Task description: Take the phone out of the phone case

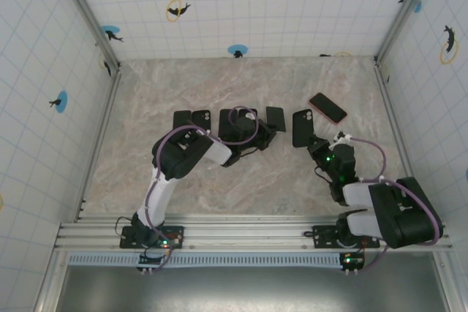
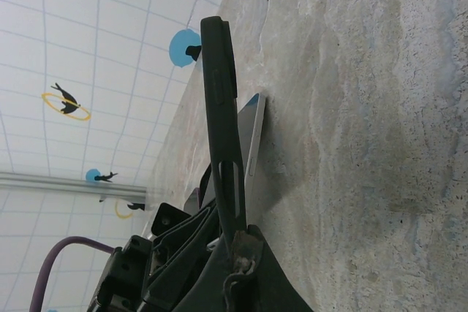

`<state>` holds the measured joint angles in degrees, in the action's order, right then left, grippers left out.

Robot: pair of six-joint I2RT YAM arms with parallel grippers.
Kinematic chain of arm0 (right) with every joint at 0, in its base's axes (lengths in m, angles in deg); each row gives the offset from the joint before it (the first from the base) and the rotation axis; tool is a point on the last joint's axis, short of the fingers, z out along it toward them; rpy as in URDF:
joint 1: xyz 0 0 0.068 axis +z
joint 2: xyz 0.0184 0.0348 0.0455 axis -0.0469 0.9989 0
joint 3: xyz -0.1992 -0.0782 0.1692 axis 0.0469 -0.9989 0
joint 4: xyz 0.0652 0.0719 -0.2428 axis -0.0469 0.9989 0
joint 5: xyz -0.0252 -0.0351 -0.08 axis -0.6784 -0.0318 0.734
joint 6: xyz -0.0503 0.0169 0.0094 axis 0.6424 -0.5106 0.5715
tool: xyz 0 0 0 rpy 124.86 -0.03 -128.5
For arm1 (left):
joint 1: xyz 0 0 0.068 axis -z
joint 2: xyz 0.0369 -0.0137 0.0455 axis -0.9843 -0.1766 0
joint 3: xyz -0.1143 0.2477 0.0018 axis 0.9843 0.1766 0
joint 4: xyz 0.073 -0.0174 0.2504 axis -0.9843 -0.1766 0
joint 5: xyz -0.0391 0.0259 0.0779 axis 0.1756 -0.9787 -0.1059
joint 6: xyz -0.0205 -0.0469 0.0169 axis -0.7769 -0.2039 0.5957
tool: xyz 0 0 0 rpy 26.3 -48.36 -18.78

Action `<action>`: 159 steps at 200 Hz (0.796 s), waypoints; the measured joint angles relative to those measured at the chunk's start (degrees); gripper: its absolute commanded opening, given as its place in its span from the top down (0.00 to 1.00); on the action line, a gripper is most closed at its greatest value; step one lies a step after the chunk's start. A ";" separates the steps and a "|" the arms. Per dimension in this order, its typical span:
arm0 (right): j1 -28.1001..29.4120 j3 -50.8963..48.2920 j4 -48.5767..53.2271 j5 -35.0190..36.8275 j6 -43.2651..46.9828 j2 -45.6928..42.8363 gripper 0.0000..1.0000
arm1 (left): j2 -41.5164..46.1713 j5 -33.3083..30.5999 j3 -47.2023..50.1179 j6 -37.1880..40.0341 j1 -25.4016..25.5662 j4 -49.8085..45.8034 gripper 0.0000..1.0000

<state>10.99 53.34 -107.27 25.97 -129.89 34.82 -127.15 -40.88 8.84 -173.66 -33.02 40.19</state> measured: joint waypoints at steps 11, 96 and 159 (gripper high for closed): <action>-0.07 0.00 -0.39 -0.09 -0.11 0.35 1.00 | 0.00 0.02 0.02 -0.09 0.00 -0.35 0.73; -0.17 0.00 -0.52 -0.26 -0.15 1.25 1.00 | 1.14 -0.24 0.68 0.02 0.00 -3.23 0.51; -0.13 0.00 -0.72 -0.24 -0.17 1.99 1.00 | 2.99 -0.35 1.84 -1.22 0.02 -5.68 0.46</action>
<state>10.85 53.34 -107.99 25.73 -130.06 36.81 -124.16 -41.23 10.68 -174.88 -33.00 34.51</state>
